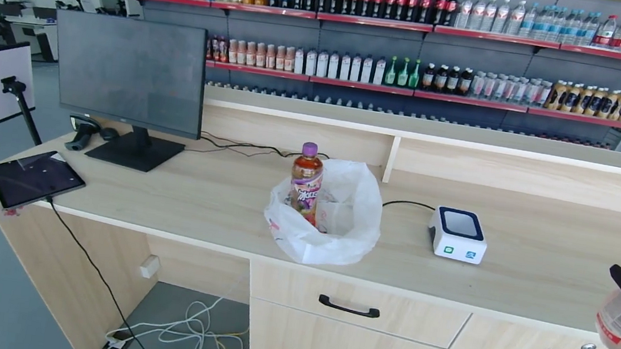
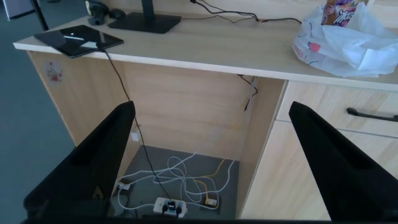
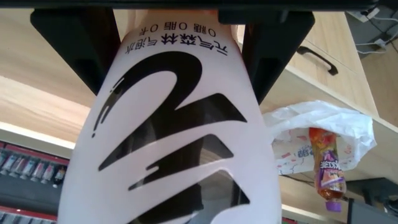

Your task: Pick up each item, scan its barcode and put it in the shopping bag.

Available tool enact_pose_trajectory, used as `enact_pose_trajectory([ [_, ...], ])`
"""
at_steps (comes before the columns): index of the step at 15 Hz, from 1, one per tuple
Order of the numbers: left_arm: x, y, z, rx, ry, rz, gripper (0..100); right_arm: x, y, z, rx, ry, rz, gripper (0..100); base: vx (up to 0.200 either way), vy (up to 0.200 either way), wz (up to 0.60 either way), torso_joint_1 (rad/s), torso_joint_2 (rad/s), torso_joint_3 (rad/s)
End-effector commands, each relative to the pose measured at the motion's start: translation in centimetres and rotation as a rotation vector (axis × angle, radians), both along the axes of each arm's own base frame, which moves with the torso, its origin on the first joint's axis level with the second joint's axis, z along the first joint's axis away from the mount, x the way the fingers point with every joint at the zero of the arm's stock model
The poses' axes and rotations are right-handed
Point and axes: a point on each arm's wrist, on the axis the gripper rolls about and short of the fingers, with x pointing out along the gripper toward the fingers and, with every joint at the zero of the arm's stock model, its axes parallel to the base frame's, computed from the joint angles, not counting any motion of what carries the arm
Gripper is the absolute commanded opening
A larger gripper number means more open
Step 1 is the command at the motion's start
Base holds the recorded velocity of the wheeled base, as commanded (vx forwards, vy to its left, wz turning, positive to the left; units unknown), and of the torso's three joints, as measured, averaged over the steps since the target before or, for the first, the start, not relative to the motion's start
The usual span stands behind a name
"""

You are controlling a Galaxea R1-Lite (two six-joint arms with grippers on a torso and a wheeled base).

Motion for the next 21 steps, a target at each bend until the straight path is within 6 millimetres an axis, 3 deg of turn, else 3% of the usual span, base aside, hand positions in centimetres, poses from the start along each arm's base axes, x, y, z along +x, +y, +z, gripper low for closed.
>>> enact_pose_trajectory([
  [1,0.0,0.0,0.0,0.000,0.000,0.001,100,0.0,0.0,0.0,-0.001,0.001,0.000,0,0.000,0.000,0.00,0.000,0.00,0.000],
  [5,0.0,0.0,0.0,0.000,0.000,0.001,100,0.1,0.7,-0.1,-0.010,0.005,0.086,0,0.000,0.000,0.00,0.000,0.00,0.000],
  [10,0.0,0.0,0.0,0.001,0.000,-0.001,100,0.2,1.0,-0.1,-0.008,0.010,0.122,0,0.000,0.000,0.60,0.002,0.00,0.002],
  [16,0.0,0.0,0.0,0.001,0.000,0.001,100,0.4,1.8,-0.1,-0.014,0.009,0.177,0,0.000,0.000,0.00,0.000,0.00,0.000],
  [21,0.0,0.0,0.0,0.001,0.000,0.001,100,2.7,3.4,-0.3,-0.026,0.029,0.292,0,0.000,0.000,0.00,0.000,0.00,0.000],
])
